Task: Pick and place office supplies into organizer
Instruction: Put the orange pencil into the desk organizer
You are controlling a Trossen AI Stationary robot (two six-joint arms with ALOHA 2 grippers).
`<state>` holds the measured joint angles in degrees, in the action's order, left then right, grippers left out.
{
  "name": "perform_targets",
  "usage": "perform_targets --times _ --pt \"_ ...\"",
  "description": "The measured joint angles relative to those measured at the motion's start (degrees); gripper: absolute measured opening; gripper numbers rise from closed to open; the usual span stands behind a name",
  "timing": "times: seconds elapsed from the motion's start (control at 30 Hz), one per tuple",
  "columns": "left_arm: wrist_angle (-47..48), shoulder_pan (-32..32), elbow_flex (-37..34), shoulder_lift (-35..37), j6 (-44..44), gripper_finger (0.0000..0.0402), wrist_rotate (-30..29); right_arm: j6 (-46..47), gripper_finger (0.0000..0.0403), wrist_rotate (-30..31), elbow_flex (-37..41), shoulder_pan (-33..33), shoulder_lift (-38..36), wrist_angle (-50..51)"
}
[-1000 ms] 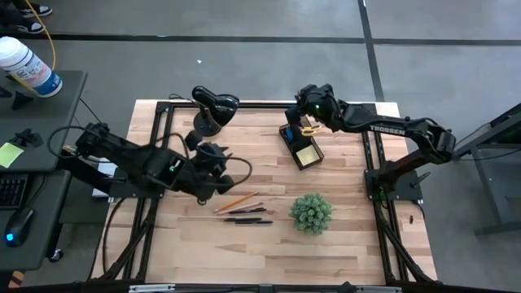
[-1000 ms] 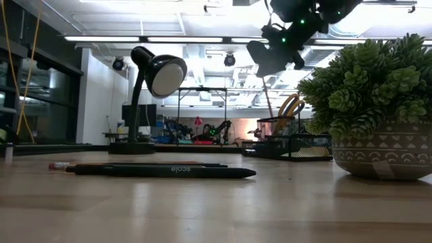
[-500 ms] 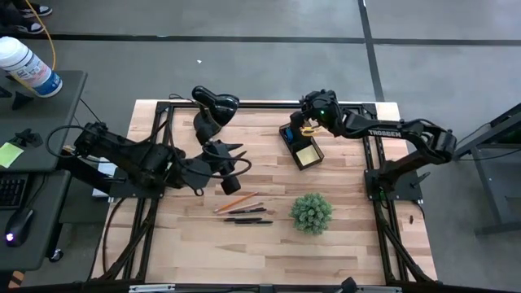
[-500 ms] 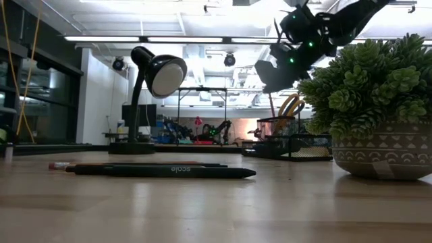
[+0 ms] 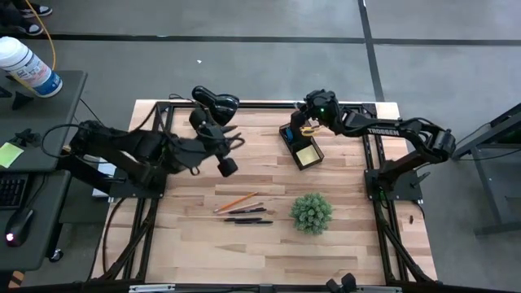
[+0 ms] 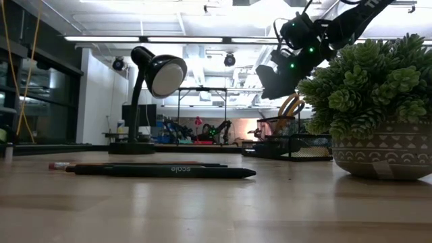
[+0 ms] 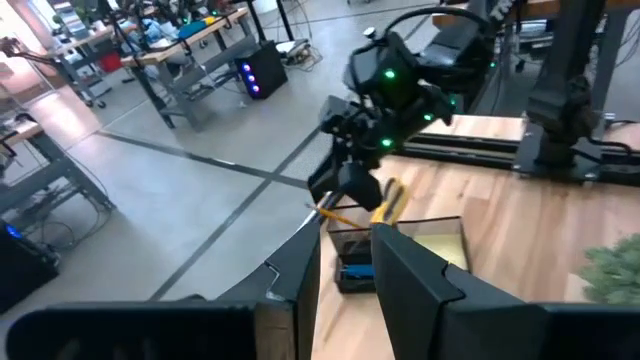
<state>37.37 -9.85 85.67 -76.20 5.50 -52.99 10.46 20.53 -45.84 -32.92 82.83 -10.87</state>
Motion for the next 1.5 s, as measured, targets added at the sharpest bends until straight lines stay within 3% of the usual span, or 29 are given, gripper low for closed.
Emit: perform_targets --times 0.4,0.47,0.67,0.8,1.13,1.5 --pt "5.68 4.76 -0.01 3.71 -1.00 0.0083 2.47 -2.92 0.0141 -1.18 -7.53 -0.07 0.02 0.11" --pt "6.64 5.39 0.00 3.80 -0.45 0.0083 3.94 -2.89 0.0142 -7.08 -10.24 -0.09 0.02 1.56" --pt "10.87 5.72 0.00 3.74 1.01 0.0083 7.33 -3.84 0.0138 -33.70 -15.18 2.29 0.02 5.67" --pt "14.93 5.71 0.00 3.74 1.26 0.0083 9.24 -6.08 0.0132 -44.92 -15.50 5.34 0.02 9.96" --pt "29.91 5.66 -0.02 3.11 4.04 0.0083 22.71 -12.31 0.0129 -47.94 -14.23 15.03 2.54 11.77" --pt "34.92 5.71 -0.02 3.17 8.44 0.0083 22.92 -17.60 0.0129 -51.12 -14.21 20.28 15.49 9.25"
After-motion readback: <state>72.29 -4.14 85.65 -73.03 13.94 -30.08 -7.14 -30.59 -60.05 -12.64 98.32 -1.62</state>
